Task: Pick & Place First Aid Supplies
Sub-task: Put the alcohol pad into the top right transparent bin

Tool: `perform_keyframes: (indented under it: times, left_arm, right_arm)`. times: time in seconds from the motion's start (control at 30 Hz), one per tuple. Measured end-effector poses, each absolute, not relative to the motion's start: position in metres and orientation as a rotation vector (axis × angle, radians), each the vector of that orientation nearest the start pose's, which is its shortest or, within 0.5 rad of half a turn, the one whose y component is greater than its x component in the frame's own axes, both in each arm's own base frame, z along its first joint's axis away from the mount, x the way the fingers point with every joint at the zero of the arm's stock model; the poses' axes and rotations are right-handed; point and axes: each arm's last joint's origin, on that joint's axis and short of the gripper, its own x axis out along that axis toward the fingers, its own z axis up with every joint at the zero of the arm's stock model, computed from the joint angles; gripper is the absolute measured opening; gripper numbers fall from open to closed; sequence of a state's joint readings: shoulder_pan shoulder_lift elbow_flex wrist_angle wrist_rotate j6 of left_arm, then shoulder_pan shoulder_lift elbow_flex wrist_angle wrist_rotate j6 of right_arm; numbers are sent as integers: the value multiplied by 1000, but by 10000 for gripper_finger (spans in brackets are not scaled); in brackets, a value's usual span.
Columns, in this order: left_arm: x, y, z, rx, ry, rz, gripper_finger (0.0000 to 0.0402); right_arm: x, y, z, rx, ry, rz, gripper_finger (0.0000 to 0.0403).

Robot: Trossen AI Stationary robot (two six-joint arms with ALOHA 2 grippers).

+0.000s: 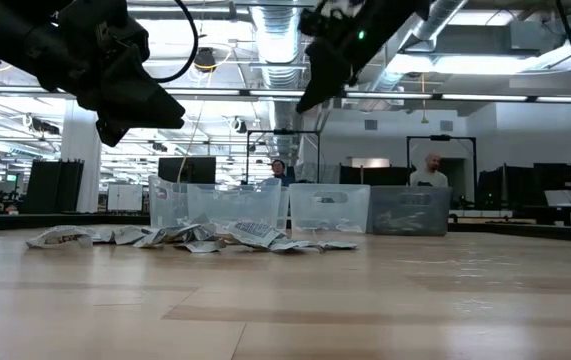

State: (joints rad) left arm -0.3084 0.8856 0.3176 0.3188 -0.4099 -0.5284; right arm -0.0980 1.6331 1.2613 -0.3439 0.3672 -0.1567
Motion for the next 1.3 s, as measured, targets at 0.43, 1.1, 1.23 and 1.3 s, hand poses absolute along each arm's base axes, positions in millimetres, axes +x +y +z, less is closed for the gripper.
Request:
perform_keyframes:
  times: [0.43, 1.1, 1.23, 1.3]
  left_arm:
    - [178, -45, 203, -442, 200, 160, 94]
    - [178, -45, 203, -439, 201, 161, 94]
    - [178, -45, 203, -436, 204, 161, 94]
    - [178, -45, 203, -436, 204, 161, 94]
  right_arm:
    - [358, -134, 219, -82, 881, -627, 36]
    - [372, -62, 219, -200, 925, -331, 153]
    - [375, -15, 212, -312, 966, -156, 144]
    - [373, 5, 210, -335, 979, -101, 138]
